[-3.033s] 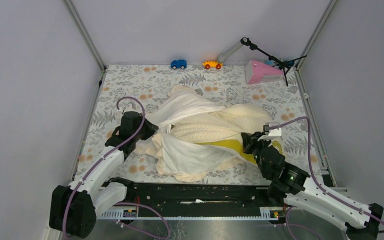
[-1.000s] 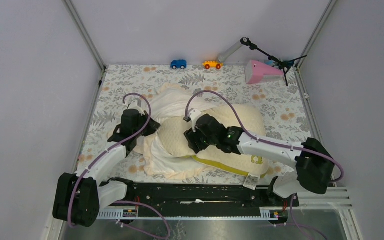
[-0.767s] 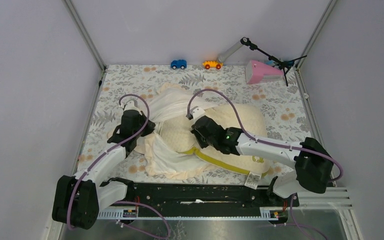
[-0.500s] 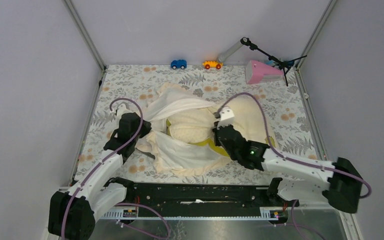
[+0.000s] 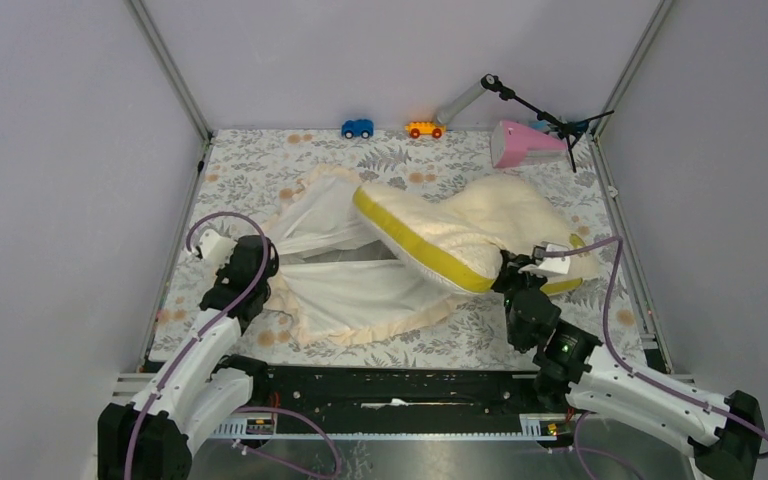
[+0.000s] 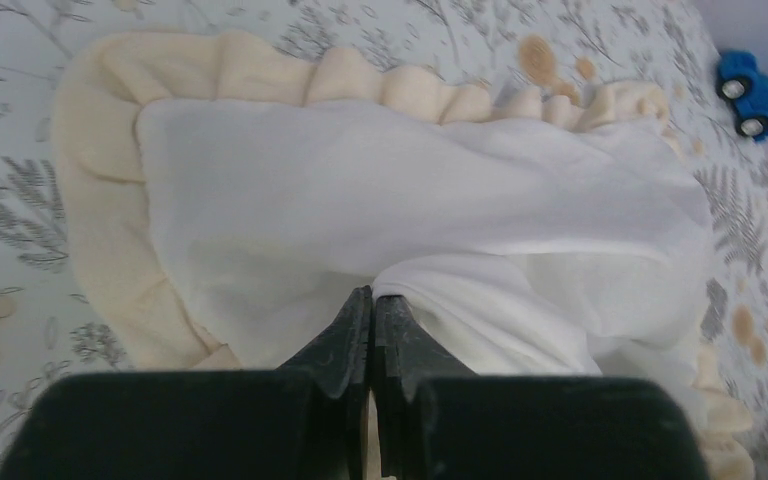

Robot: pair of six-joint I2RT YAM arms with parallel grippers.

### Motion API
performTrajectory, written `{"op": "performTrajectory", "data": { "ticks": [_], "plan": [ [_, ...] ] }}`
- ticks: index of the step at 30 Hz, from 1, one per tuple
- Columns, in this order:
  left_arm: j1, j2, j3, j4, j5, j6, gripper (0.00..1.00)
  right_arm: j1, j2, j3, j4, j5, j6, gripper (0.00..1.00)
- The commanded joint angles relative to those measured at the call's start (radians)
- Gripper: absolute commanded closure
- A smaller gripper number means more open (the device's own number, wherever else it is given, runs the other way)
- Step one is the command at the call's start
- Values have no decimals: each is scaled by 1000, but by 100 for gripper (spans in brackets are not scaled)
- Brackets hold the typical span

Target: Remove the pillowcase from the pillow

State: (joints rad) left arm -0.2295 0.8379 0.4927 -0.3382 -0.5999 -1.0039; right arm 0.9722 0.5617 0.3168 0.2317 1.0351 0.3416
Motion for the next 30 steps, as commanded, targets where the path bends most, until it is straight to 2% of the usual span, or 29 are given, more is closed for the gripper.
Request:
{"op": "performTrajectory", "data": {
  "ticks": [1,5,9,13,18,23,27,30],
  "plan": [
    [9,-19,3,-35,-143,-58,100,-20,-48,-4,78,193,18,100],
    [9,-15,1,-36,-154,-81,100,-20,-83,1,61,229,20,100],
    [10,29,29,-34,-131,-168,100,-20,-153,27,42,307,33,100],
    [10,139,114,-18,-46,-205,100,-20,-202,51,41,321,28,100],
    [41,288,304,-158,-65,-304,100,-20,-196,54,114,299,-34,100],
    [186,378,501,-101,136,-264,100,-20,-73,90,193,219,-12,100],
    [197,466,682,-104,157,-239,100,-22,116,185,283,164,-28,100],
    [199,500,777,-20,154,-191,100,-38,252,304,303,84,-50,100]
  ]
}}
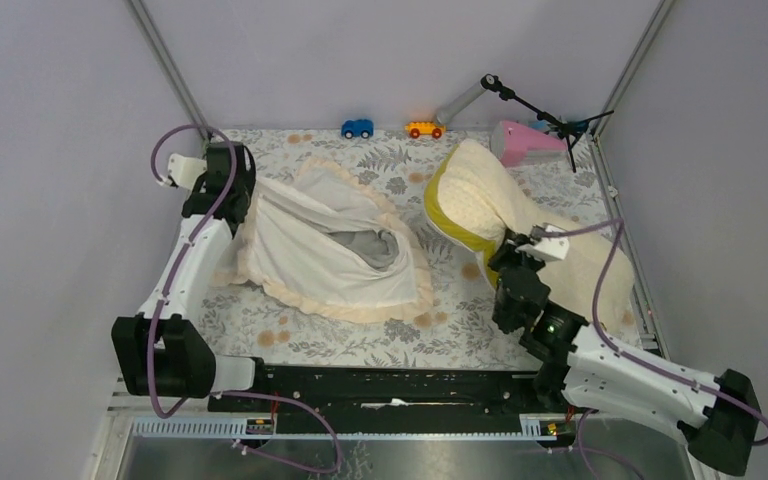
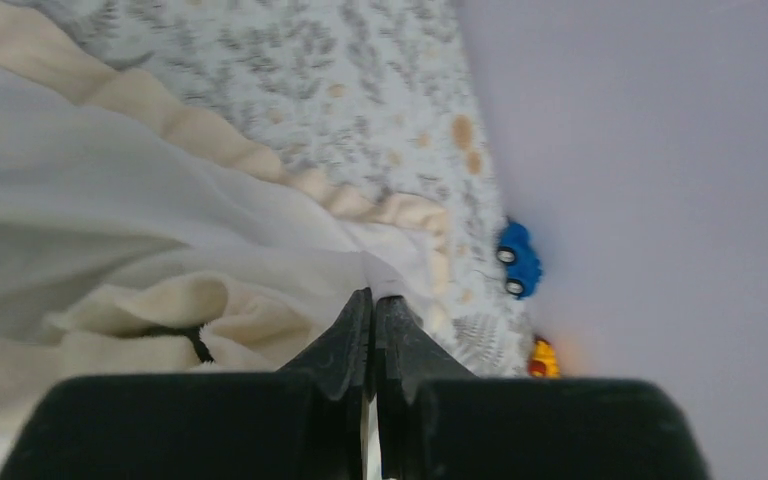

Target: Remove the pillowcase from the pillow

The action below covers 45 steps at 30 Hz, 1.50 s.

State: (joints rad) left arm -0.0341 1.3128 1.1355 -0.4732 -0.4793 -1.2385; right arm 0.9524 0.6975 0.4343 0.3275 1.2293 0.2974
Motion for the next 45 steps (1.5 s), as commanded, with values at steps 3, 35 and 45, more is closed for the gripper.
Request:
{"op": "performTrajectory", "data": {
  "ticks": [3,35,45],
  "plan": [
    [11,73,227,245,78,122,100,-50,219,315,161,-318,-18,100],
    [-162,-256,-517,880,100,660,1,-618,381,266,-59,-886,109,0],
    [-176,-284,-711,999,-14,850,1,-704,429,132,138,-771,-46,1]
  ]
}}
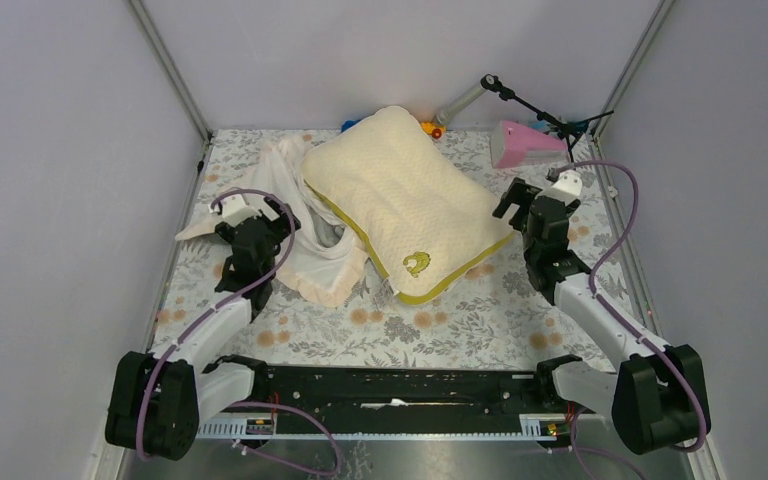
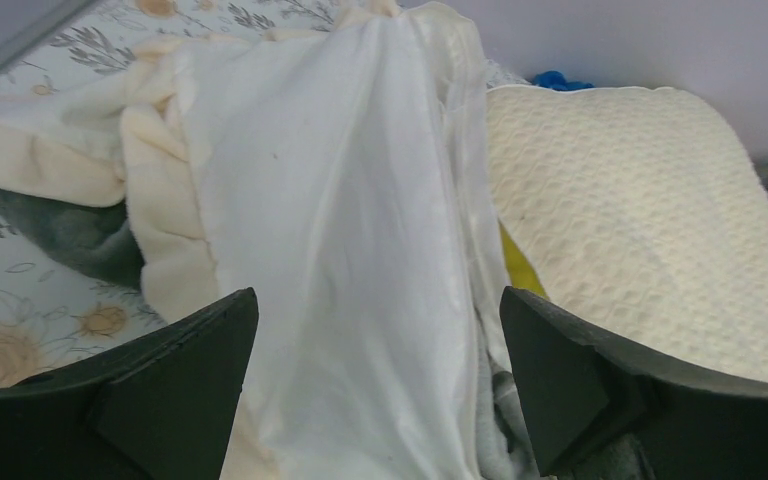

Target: Remove the pillowcase from the pillow

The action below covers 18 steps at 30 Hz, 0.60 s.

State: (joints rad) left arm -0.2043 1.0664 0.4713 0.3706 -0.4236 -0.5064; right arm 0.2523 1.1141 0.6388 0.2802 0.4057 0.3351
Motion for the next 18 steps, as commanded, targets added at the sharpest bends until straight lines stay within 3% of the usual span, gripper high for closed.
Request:
{"op": "performTrajectory", "data": {
  "ticks": [1,5,13,18],
  "plan": [
    [-7,-39,-65,176,-81,145,1,-4,11,-118,265,57,-117,1],
    [-11,-22,-120,292,-107,246,1,-3,27,-288,588,42,-279,1],
    [-8,128,-229,610,-96,354,1,-28,146,-301,636,98,-330,1],
    [0,138,-216,593,-81,378,1,-50,203,-321,698,83,-381,1]
  ]
}}
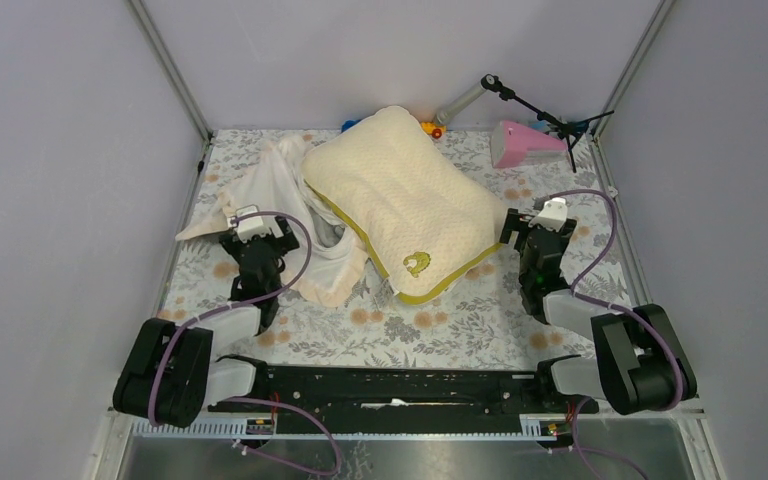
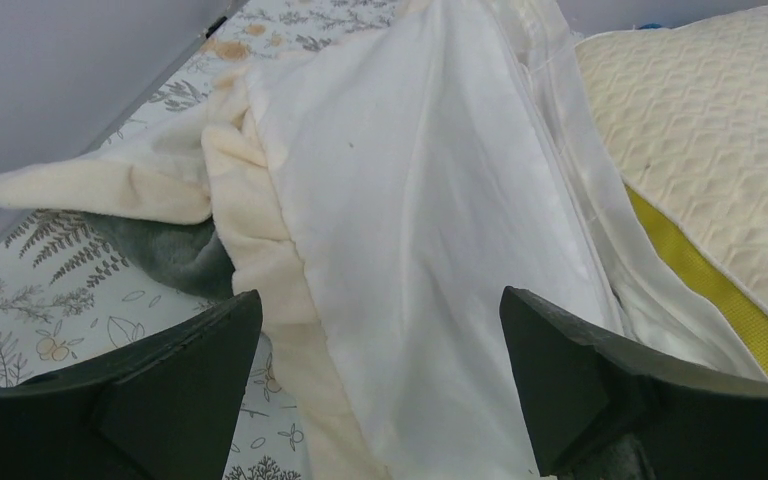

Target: Remove the pillowcase from the pillow

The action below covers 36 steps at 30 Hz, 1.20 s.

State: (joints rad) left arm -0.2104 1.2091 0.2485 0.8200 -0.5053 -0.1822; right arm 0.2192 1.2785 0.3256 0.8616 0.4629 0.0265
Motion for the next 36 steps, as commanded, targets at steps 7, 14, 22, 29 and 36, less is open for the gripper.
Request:
{"op": "performTrajectory", "data": {
  "ticks": [7,14,22,29,36],
  "plan": [
    [57,111,-1,152,47,26,1,-17,76,-18,156,33,-98,1],
    [65,110,-29,223,92,64,1,-18,54,-62,202,48,-94,1],
    [71,150,26,162,172,95,11,-54,206,-108,356,-27,-61,1],
    [89,189,-46,341,276,135,10,-156,282,-105,431,-123,31,1],
    [109,306,-45,450,363,164,11,-175,263,-85,351,-176,27,1]
  ]
}}
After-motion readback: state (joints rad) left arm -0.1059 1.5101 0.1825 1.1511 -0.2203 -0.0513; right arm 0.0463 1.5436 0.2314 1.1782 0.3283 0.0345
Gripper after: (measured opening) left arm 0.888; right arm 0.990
